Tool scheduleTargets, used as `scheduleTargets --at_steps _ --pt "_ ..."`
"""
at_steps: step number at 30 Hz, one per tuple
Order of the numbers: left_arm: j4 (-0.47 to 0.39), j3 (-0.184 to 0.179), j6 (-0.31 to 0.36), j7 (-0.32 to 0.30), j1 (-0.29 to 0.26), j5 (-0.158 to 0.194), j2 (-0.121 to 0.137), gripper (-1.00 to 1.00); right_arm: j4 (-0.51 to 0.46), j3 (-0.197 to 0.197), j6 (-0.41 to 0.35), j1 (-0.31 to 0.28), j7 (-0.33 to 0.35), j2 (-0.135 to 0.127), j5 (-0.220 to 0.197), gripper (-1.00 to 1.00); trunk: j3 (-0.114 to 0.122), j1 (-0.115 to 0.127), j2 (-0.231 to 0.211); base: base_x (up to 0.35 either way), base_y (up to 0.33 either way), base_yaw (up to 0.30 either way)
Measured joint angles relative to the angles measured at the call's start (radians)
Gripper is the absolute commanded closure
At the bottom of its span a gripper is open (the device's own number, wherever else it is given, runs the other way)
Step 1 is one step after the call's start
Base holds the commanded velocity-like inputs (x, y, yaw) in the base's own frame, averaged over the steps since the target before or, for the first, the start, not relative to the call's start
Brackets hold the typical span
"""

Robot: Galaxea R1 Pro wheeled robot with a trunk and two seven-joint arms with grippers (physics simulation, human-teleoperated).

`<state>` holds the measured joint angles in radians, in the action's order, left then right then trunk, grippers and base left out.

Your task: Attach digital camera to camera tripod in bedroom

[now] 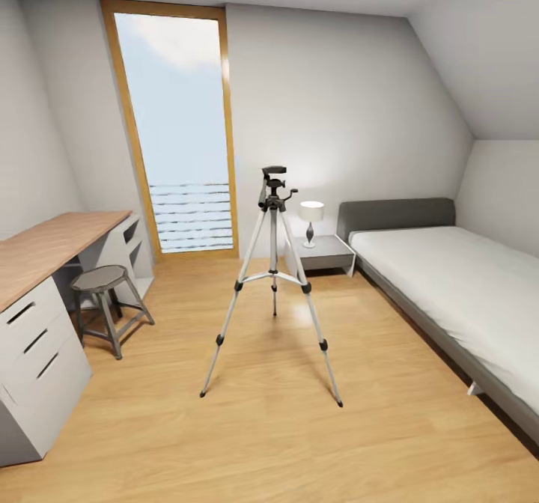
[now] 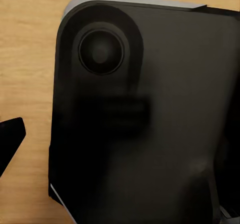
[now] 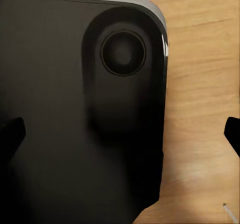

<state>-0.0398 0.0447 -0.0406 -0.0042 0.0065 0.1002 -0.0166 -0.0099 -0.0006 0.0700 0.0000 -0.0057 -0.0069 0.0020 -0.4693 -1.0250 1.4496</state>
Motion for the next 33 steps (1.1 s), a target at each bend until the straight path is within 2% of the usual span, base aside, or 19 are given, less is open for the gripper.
scheduleTargets --at_steps 22,33 --pt "-0.007 -0.006 0.000 0.001 0.000 -0.002 0.003 -1.00 0.001 -0.003 0.009 0.000 0.000 0.003 -0.002 -1.00 0.000 0.000 0.000 0.000 0.008 -0.220" --pt "-0.009 -0.011 0.000 0.002 0.000 -0.009 0.031 -1.00 0.001 -0.001 0.009 0.000 0.000 0.004 0.000 -1.00 0.000 0.000 0.000 0.000 0.000 -0.232"
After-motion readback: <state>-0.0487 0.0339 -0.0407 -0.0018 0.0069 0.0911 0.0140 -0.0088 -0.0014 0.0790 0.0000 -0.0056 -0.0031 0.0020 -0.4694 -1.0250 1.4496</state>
